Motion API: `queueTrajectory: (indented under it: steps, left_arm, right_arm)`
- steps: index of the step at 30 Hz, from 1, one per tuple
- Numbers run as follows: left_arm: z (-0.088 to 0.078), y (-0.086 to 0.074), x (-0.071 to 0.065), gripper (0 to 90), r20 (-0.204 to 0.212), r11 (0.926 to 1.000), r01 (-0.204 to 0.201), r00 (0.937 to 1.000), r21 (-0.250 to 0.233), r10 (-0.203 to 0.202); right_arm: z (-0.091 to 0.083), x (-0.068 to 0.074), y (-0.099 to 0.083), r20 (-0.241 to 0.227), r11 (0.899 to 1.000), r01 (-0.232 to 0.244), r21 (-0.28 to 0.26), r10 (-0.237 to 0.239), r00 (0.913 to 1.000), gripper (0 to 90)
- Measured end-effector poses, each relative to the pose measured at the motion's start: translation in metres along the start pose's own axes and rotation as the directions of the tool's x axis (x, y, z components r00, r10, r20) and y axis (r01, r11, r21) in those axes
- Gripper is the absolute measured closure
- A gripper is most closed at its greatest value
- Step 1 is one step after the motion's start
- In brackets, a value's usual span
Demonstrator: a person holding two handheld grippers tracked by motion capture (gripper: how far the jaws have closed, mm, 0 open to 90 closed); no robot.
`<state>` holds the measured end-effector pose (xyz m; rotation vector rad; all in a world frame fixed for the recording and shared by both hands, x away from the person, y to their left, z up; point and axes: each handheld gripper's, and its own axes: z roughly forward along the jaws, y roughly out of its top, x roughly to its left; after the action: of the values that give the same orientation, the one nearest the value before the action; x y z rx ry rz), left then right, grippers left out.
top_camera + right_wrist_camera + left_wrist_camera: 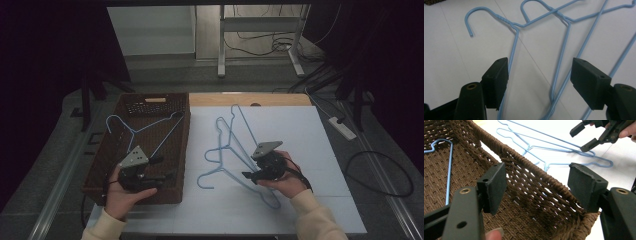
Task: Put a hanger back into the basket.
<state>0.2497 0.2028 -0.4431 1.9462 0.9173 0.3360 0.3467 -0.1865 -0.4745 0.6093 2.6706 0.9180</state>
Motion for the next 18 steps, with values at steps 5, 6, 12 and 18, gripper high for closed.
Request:
queueTrajectory:
  steps: [5,6,12,18]
  left_arm:
    - [-0.002,-0.001,0.000,31.5,-0.003,1.0000,-0.003,1.0000,-0.002,0.003]
    - [-0.002,-0.001,0.000,31.5,-0.003,1.0000,-0.003,1.0000,-0.002,0.003]
    - [-0.004,-0.001,-0.002,31.4,-0.001,1.0000,-0.008,1.0000,-0.002,0.008]
    - [-0.004,-0.002,-0.002,31.4,-0.003,1.0000,-0.008,1.0000,-0.003,0.008]
  right_arm:
    - [0.011,-0.002,0.014,-0.002,1.000,0.026,0.013,-0.026,0.9997,33.8]
    - [0.011,-0.002,0.014,-0.002,1.000,0.026,0.013,-0.026,0.9997,33.8]
    - [0.027,0.002,0.031,-0.051,0.996,0.080,0.029,-0.078,0.9956,38.4]
    - [0.047,0.014,0.056,-0.126,0.977,0.197,0.079,-0.186,0.9744,42.3]
